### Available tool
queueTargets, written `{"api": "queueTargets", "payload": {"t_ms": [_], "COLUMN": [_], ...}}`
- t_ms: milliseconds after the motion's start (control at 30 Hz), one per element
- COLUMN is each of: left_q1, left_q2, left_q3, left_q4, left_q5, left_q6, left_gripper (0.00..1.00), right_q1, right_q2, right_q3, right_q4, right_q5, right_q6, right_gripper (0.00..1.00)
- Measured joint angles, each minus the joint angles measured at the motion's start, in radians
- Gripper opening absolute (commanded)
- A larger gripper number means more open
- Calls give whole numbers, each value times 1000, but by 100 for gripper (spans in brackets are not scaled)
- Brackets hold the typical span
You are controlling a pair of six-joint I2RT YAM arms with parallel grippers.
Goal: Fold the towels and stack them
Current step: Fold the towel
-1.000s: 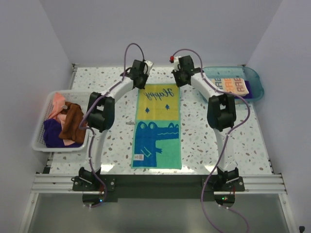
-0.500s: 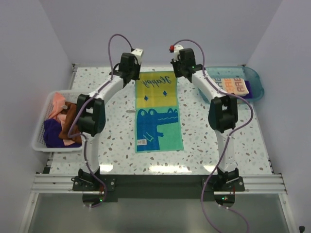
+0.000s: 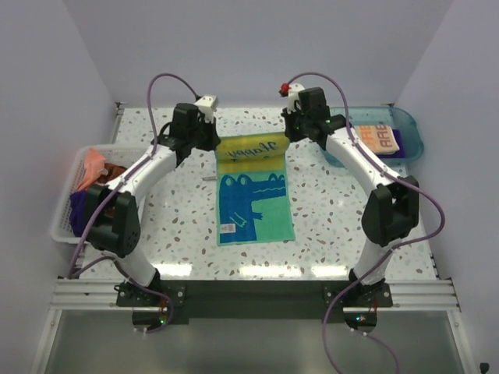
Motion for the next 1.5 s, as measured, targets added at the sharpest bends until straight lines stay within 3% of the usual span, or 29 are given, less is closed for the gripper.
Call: {"api": "queueTargets", "payload": {"t_ms": [367, 900, 1233, 1500], "left_q1": [-26, -103, -183, -243], "left_q2": [-209, -318, -473, -480], "left_q3": [-310, -372, -592, -751], "left_q4": [-97, -206, -209, -166], "left_q5": [86, 60, 30, 52], "left_q6": [-148, -206, -312, -404], "left_gripper": [0, 0, 0, 0], "right_q1": [49, 72, 103, 122], "right_q2": [-145, -308, -404, -430], "right_q3": [-296, -411, -597, -767], "right_q4": [-106, -166, -179, -116], "right_q5": [-66, -89, -171, -229], "right_q6": [164, 227, 298, 386], "right_gripper": [0, 0, 0, 0]}}
